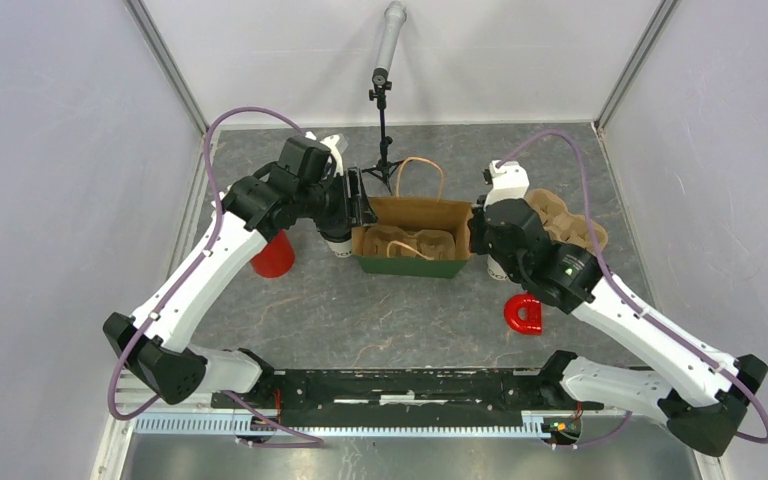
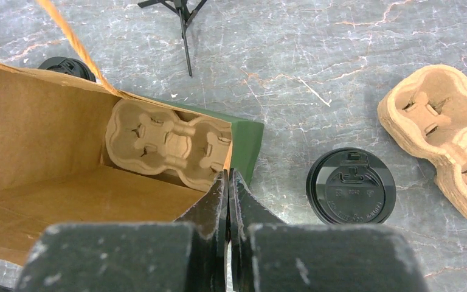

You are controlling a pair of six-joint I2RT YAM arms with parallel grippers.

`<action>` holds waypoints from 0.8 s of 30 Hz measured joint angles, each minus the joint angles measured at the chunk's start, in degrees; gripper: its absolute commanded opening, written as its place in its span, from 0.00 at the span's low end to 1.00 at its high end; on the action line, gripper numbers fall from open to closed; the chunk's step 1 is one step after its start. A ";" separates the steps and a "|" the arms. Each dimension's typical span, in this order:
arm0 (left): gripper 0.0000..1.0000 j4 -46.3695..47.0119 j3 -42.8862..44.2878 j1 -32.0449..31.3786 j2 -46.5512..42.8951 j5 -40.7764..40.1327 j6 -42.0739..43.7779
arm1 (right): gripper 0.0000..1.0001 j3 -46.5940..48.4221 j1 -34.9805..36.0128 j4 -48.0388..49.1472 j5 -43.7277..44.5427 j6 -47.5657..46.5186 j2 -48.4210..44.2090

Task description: Pack the takeout coffee

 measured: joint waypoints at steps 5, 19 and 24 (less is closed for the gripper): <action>0.70 -5.20 0.61 0.00 -0.98 2.16 1.07 | 0.00 -4.09 0.00 2.78 -1.25 -0.70 -4.07; 0.65 -4.31 -6.01 0.00 -4.57 5.18 3.76 | 0.03 -9.88 0.00 7.87 -5.46 -1.11 -9.27; 0.67 -3.02 -6.08 0.00 -4.59 5.27 4.96 | 0.03 -11.10 0.00 7.96 -5.60 -1.51 -11.45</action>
